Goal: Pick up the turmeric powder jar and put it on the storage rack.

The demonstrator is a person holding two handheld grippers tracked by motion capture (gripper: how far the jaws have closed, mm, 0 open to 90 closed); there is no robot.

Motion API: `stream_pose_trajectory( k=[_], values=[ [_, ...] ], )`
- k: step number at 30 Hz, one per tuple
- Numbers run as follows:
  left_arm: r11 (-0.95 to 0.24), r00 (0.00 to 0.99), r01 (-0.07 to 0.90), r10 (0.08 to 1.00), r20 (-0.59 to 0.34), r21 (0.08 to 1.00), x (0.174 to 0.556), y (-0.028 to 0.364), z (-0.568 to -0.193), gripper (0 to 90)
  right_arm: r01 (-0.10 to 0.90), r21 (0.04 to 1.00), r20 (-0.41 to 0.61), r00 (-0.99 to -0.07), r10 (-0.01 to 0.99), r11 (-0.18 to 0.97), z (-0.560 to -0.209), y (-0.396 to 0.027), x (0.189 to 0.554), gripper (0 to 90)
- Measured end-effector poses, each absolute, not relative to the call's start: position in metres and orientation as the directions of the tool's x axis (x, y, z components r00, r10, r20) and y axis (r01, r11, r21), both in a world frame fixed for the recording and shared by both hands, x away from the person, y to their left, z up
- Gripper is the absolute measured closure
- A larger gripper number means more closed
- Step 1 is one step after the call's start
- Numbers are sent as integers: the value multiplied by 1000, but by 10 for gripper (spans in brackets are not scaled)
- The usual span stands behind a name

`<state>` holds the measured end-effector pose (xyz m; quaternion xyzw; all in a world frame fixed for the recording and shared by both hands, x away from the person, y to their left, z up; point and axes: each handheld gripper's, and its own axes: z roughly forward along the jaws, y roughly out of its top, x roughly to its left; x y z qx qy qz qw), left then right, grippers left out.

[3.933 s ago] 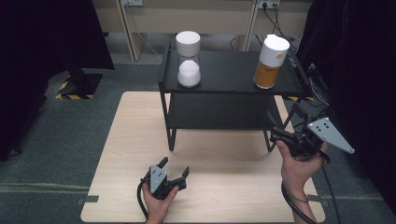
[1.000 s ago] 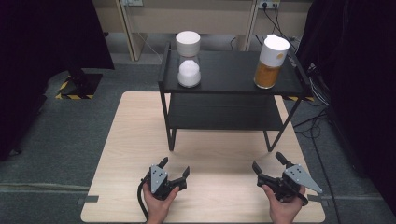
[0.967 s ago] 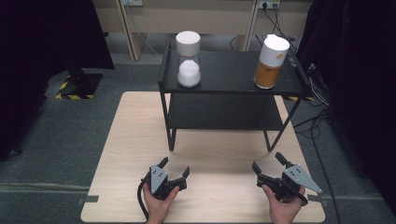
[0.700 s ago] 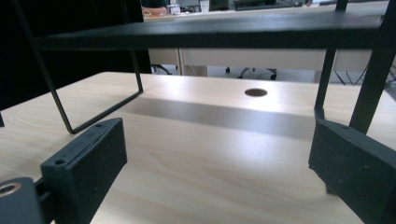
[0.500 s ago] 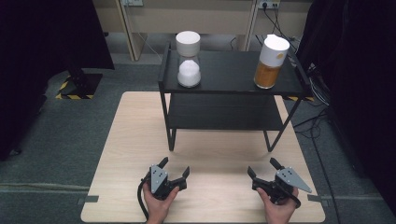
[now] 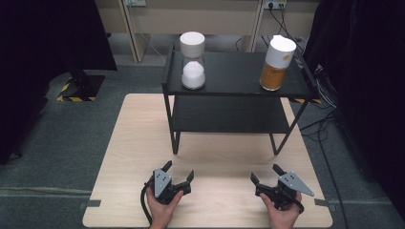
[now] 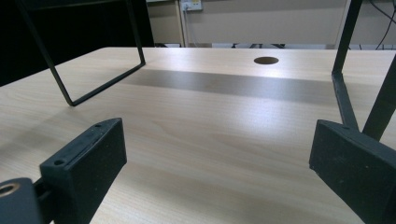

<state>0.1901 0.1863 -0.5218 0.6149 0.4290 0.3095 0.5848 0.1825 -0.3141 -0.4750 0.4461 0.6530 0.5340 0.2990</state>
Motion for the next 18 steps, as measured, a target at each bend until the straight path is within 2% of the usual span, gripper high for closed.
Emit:
stream_pose_trajectory(
  k=[18],
  values=[
    [52,441,166,889,-121,985,190,186,-522,87,305,951,86,-425,901,53,-482,-310,188,39]
  ],
)
